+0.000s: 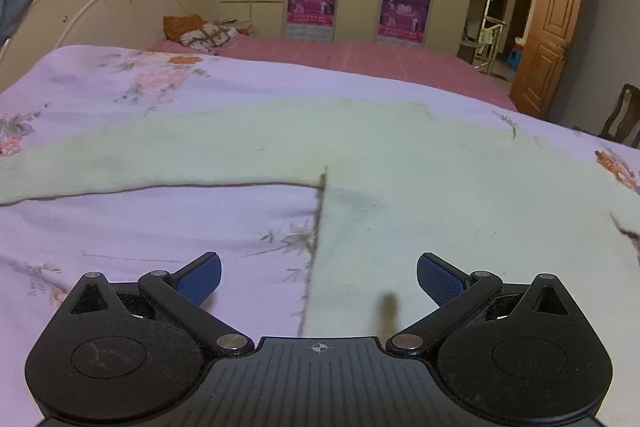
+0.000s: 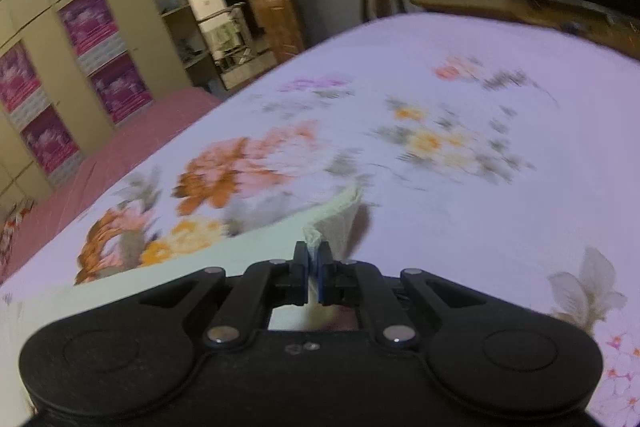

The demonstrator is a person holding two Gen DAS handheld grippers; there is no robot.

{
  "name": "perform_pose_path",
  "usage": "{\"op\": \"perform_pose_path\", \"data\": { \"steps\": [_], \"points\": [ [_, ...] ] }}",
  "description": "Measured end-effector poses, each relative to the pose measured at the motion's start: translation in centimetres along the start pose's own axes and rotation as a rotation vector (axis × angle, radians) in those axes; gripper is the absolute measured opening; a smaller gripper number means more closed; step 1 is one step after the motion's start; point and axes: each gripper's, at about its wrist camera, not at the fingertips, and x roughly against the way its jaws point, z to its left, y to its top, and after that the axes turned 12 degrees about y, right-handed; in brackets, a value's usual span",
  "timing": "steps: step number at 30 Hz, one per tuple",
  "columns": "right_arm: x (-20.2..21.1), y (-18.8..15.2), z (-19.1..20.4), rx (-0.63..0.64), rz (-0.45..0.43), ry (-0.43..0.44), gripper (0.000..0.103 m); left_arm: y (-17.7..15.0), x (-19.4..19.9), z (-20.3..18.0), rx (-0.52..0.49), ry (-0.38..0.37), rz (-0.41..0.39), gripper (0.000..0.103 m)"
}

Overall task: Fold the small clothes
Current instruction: 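Grasp the sweater sleeve cuff with the right gripper and lift it, then carry the sleeve across the body with the right gripper while the left gripper grasps the sweater side edge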

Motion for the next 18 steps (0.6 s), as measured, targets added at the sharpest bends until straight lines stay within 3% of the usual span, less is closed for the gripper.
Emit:
{"op": "perform_pose_path", "data": {
  "steps": [13, 18],
  "points": [
    [-1.8, -6.1, 21.4, 0.308, 0.089, 0.382, 0.005, -1.7, 0.4, 4.8, 0.137, -0.022, 0.014, 0.103],
    [-2.6, -9.6, 27.8, 0.404, 0.153, 0.476, 0.005, -2.3, 1.1, 6.8, 0.161, 0.002, 0.004, 0.103]
  ]
}}
